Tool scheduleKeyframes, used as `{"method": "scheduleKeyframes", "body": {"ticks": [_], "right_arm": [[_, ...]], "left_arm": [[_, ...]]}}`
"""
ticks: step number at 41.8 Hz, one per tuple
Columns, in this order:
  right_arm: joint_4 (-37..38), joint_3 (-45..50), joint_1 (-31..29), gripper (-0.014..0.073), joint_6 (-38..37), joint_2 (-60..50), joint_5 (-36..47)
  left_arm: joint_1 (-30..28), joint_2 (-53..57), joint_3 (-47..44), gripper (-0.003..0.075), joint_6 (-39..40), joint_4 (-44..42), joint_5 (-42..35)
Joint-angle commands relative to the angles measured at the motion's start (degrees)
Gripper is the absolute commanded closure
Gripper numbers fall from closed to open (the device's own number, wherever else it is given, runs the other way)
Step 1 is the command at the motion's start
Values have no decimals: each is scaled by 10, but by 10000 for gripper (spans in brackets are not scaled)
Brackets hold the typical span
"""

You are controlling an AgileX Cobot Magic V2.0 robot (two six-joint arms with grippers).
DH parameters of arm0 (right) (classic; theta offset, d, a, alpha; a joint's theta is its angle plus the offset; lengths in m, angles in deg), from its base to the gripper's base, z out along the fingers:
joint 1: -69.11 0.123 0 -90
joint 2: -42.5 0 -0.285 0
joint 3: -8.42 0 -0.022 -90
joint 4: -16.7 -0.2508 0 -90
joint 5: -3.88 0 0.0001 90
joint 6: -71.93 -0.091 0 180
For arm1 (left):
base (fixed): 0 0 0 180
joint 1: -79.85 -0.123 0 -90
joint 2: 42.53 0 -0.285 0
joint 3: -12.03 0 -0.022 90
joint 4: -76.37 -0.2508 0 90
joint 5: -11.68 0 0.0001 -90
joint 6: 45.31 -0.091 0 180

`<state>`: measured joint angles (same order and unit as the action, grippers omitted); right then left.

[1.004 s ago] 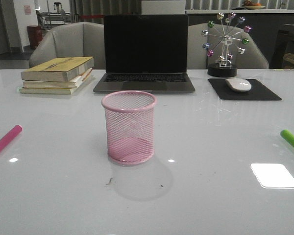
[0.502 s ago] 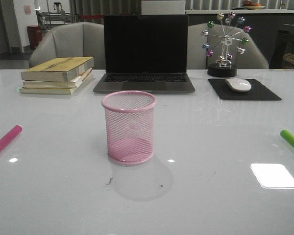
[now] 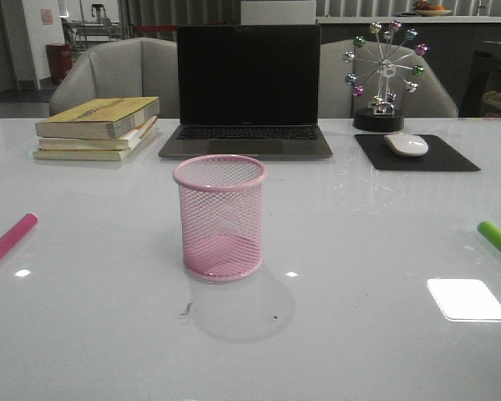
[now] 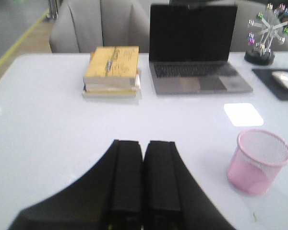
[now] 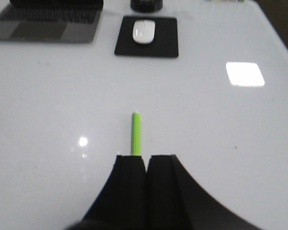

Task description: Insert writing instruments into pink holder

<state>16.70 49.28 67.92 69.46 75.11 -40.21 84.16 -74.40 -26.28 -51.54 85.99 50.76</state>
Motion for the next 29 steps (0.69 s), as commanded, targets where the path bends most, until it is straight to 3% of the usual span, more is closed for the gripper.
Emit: {"method": "scheduleKeyframes", "body": {"ticks": [1,8,11,14,17,21,23,29], "right_arm": [[0,-17,0,566,4,31,7],[0,-17,0,565,4,78,4],[0,-17,0,543,4,101,4],[0,-17,0,437,4,123,6],[0,-17,0,250,4,148,13],[0,-17,-1,81,4,182,24],[0,-17,-1,43,3,210,31],[0,-32,-1,52,-27,304,53]], "left_arm": [[4,-30,15,629,3,10,-30],[4,-70,15,628,3,11,-24],[4,-83,15,582,3,11,-20],[4,-91,15,466,3,11,-20],[4,-99,15,297,3,8,-20],[4,-102,15,161,2,-4,-18],[4,-102,15,143,2,-15,-17],[4,-102,15,174,2,-16,-17]]}}
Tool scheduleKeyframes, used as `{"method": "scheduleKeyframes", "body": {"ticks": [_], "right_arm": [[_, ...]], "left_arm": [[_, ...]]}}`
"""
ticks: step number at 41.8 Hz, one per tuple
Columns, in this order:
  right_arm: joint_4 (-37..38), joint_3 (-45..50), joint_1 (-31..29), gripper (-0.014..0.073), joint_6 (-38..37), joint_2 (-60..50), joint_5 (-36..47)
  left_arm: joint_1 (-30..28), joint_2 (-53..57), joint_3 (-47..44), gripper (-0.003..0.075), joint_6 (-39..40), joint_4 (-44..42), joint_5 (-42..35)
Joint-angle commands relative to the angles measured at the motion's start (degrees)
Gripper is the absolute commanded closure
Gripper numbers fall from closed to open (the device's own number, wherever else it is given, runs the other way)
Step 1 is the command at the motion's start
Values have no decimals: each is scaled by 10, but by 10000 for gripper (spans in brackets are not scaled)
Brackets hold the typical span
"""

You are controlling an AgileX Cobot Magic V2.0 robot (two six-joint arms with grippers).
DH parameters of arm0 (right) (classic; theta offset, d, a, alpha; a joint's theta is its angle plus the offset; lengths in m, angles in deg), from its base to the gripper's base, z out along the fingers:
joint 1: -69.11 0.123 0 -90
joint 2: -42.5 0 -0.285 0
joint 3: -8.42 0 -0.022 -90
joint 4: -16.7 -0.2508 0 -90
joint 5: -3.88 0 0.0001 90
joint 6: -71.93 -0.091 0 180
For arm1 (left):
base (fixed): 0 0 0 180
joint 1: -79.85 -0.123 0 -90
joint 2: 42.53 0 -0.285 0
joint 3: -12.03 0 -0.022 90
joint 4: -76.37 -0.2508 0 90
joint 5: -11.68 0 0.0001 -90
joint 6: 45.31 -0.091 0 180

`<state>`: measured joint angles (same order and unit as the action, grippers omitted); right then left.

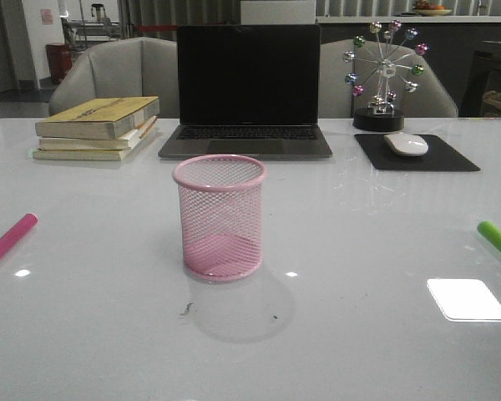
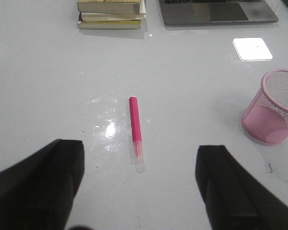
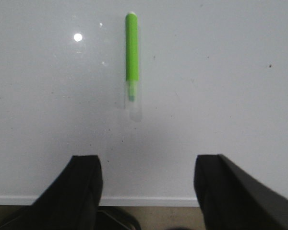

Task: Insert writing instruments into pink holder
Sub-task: 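Lower the right gripper onto the lime-green marker and grasp it upright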

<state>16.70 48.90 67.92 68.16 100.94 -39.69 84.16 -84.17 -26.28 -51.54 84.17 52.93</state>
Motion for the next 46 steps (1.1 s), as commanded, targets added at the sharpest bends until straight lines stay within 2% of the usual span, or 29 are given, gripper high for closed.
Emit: {"method": "scheduleKeyframes", "body": {"ticks": [1,13,27,38,46], "right_arm": [[0,-32,-1,52,-16,56,51],[-8,-141,-1,53,-16,276,69],[-15,-296,0,53,-8,475,44],[-21,-394,0,53,-2,568,1],[-21,-428,0,53,-1,601,-14]], "left_arm": [[4,-5,15,180,2,2,-39],[4,-5,15,244,2,2,-39],[4,-5,15,245,2,2,-39],[4,-5,15,245,2,2,-39],[4,-5,15,245,2,2,-39]]}}
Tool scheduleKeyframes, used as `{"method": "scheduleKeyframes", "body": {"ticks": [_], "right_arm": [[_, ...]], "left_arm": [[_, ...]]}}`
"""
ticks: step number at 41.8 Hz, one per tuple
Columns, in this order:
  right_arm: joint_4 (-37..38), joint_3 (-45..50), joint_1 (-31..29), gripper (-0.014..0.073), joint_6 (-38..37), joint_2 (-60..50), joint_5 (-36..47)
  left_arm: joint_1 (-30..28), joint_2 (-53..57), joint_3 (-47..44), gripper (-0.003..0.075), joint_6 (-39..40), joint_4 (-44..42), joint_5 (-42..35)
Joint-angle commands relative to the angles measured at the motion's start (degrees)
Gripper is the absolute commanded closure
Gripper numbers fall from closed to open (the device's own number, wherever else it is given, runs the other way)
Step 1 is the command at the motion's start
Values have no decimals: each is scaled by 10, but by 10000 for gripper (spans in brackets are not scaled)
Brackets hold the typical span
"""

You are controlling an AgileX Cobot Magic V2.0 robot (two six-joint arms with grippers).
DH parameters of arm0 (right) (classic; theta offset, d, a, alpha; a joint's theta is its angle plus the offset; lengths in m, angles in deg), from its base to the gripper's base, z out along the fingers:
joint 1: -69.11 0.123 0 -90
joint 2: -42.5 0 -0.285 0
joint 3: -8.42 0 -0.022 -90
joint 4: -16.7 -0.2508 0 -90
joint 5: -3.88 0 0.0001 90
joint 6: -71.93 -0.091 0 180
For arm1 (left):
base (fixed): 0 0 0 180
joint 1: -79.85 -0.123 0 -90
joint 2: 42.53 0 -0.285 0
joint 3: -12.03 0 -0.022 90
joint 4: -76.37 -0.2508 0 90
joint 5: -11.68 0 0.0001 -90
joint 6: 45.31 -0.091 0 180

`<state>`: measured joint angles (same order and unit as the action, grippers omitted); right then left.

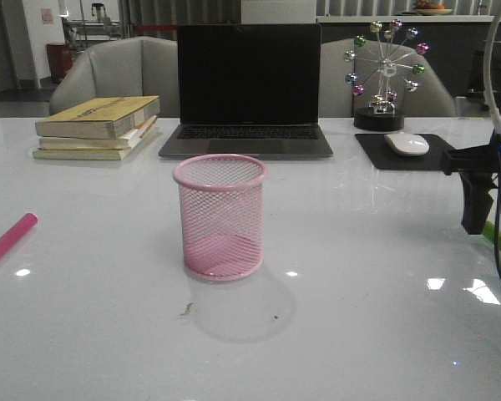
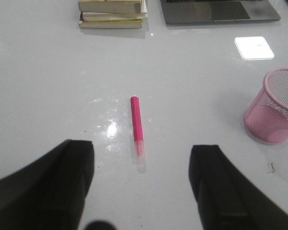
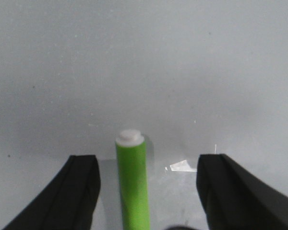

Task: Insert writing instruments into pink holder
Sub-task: 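Lower the right gripper onto the lime-green marker and grasp it upright, then lift the green marker and carry it over the pink holder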

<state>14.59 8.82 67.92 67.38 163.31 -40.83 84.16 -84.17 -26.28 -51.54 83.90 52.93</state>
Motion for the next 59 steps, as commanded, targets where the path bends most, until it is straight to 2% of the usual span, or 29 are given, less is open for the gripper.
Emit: {"method": "scheduleKeyframes", "body": {"ticks": [1,16,19,27,31,37,43,59], "right_arm": [[0,-30,0,53,7,-19,-5],[0,-42,0,60,27,5,-32],[1,-43,0,129,27,3,-32],[0,-53,0,438,27,-4,-33],[0,-53,0,496,27,-10,-33],[-1,-39,4,501,27,-47,-21],[-1,20,29,501,31,-135,64],[-10,218,173,501,31,-391,408]], "left_arm": [[4,-5,15,245,2,5,-39],[4,-5,15,245,2,5,-39],[4,-5,15,245,2,5,-39],[4,-5,15,245,2,5,-39],[4,-5,15,245,2,5,-39],[4,-5,15,245,2,5,-39],[4,-5,15,245,2,5,-39],[4,-5,15,245,2,5,-39]]}}
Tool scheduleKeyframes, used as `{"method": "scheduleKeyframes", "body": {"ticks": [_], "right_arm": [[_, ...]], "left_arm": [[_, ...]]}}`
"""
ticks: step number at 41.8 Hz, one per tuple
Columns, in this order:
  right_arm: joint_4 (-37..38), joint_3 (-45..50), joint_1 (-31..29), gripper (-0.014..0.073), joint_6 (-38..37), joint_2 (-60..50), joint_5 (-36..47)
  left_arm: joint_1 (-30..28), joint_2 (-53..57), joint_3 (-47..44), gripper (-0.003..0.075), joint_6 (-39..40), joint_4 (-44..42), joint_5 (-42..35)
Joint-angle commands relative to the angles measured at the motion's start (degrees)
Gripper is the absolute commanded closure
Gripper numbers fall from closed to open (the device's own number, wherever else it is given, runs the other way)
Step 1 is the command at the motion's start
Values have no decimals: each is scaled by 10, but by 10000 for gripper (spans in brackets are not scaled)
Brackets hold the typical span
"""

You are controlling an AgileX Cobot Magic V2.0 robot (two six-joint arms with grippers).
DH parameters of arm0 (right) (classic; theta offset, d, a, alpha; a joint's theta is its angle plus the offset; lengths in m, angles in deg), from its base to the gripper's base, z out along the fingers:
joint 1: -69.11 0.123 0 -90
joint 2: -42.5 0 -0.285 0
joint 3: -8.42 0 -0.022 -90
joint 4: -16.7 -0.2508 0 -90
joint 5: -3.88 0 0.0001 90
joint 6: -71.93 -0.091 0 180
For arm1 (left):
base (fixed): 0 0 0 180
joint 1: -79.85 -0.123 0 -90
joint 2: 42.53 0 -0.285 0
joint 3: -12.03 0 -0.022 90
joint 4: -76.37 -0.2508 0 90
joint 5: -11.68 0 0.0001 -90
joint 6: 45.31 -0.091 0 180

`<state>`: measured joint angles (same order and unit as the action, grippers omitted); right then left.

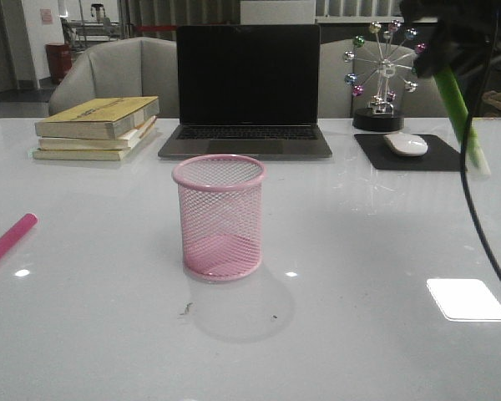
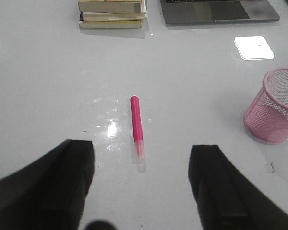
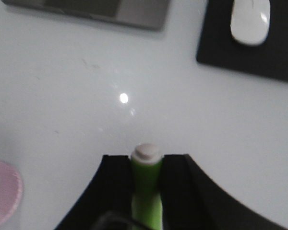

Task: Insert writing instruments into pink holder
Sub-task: 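Lift the green marker and carry it over the pink holder, then lower the green marker into the holder and open the right gripper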

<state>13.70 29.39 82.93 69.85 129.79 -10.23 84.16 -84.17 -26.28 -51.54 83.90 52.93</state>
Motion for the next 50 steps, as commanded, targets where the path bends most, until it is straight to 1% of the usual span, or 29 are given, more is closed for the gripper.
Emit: {"method": "scheduleKeyframes", "body": {"ticks": [1,5,9,15,18,22,31,35,40,45,50], "right_arm": [[-1,21,35,501,7,-68,126],[-1,56,79,501,7,-95,203],[-1,83,127,501,7,-102,297],[1,108,192,501,7,-81,445],[9,110,212,501,7,-59,503],[25,110,227,501,7,-17,576],[74,110,228,501,7,98,717],[75,110,228,501,7,148,749],[75,110,228,472,7,199,750],[75,110,228,387,7,233,751],[75,110,228,255,7,241,744]], "left_arm": [[4,-5,15,245,2,5,-39],[4,-5,15,245,2,5,-39],[4,-5,15,245,2,5,-39],[4,-5,15,245,2,5,-39],[4,-5,15,245,2,5,-39],[4,-5,15,245,2,5,-39],[4,-5,15,245,2,5,-39],[4,-5,15,245,2,5,-39],[4,-5,15,245,2,5,-38],[4,-5,15,245,2,5,-38],[4,-5,15,245,2,5,-38]]}}
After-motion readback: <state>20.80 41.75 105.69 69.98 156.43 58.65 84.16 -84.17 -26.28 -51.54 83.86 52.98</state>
